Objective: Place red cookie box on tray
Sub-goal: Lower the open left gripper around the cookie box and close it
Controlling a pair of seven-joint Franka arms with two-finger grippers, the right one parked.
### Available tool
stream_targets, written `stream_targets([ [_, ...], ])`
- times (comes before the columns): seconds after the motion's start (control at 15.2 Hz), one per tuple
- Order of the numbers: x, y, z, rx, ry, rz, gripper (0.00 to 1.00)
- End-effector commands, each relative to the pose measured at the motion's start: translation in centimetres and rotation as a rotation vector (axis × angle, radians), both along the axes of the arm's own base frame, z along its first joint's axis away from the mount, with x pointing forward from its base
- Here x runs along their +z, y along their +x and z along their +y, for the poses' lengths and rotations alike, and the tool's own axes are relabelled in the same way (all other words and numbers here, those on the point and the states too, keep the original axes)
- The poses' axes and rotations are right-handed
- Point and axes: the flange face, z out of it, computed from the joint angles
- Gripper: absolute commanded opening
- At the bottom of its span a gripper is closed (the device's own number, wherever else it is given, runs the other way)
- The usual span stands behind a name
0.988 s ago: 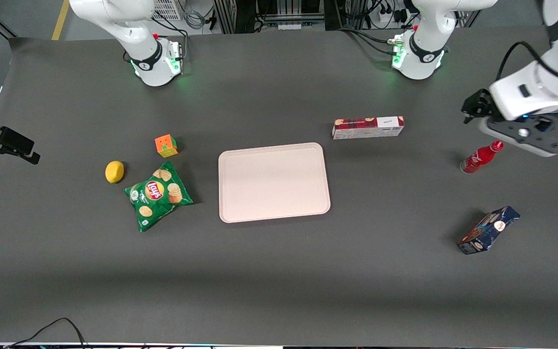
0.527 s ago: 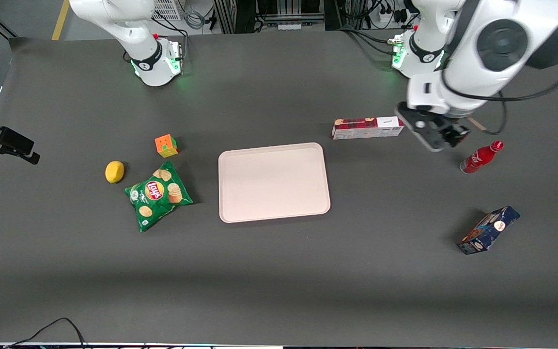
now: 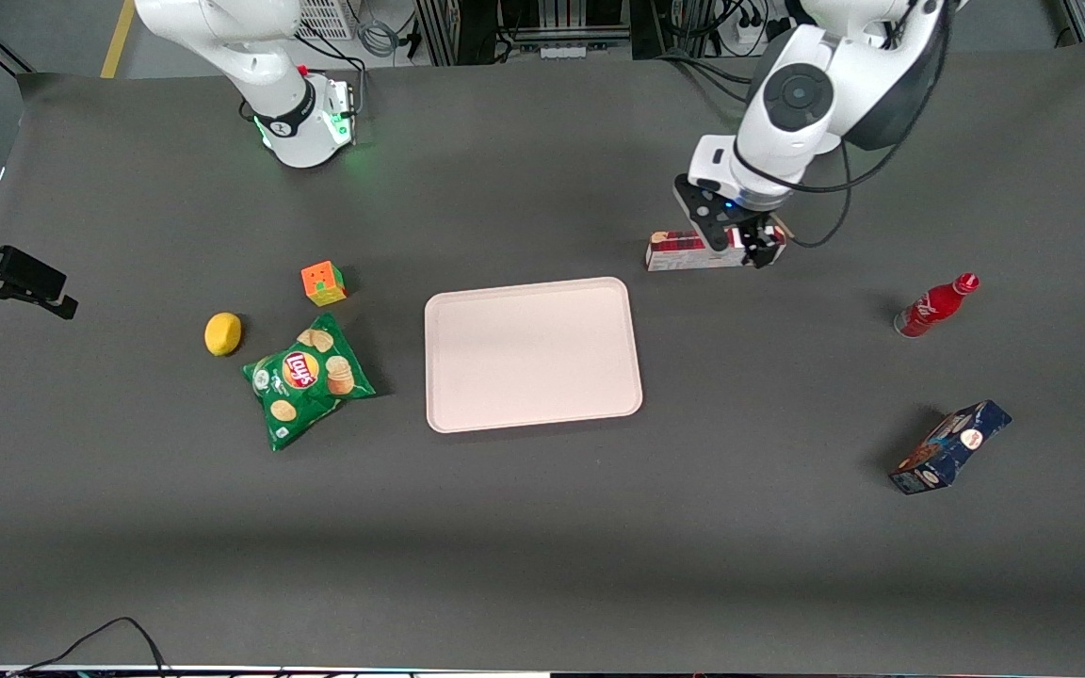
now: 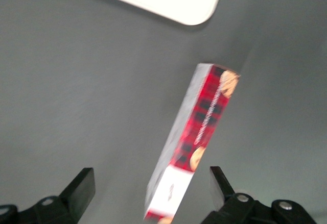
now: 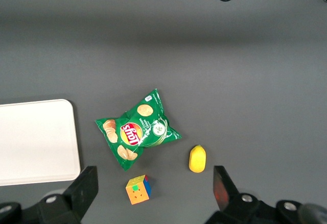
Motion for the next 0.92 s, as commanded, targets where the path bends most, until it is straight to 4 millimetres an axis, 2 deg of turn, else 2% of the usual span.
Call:
stream_targets([
  [0.0, -4.1, -3.3, 2.2, -0.099, -0.082, -0.070, 1.00],
  [0.2, -6.0, -4.3, 3.3, -0.157, -0.105, -0.072, 1.00],
  [0.33, -6.7, -5.3, 2.5, -0.197, -0.098, -0.099, 1.00],
  [0.46, -8.3, -6.3, 2.4, -0.212, -0.101, -0.121, 1.00],
  [0.86, -11.0, -7.3, 3.5, -0.207, -0.113, -0.154, 1.00],
])
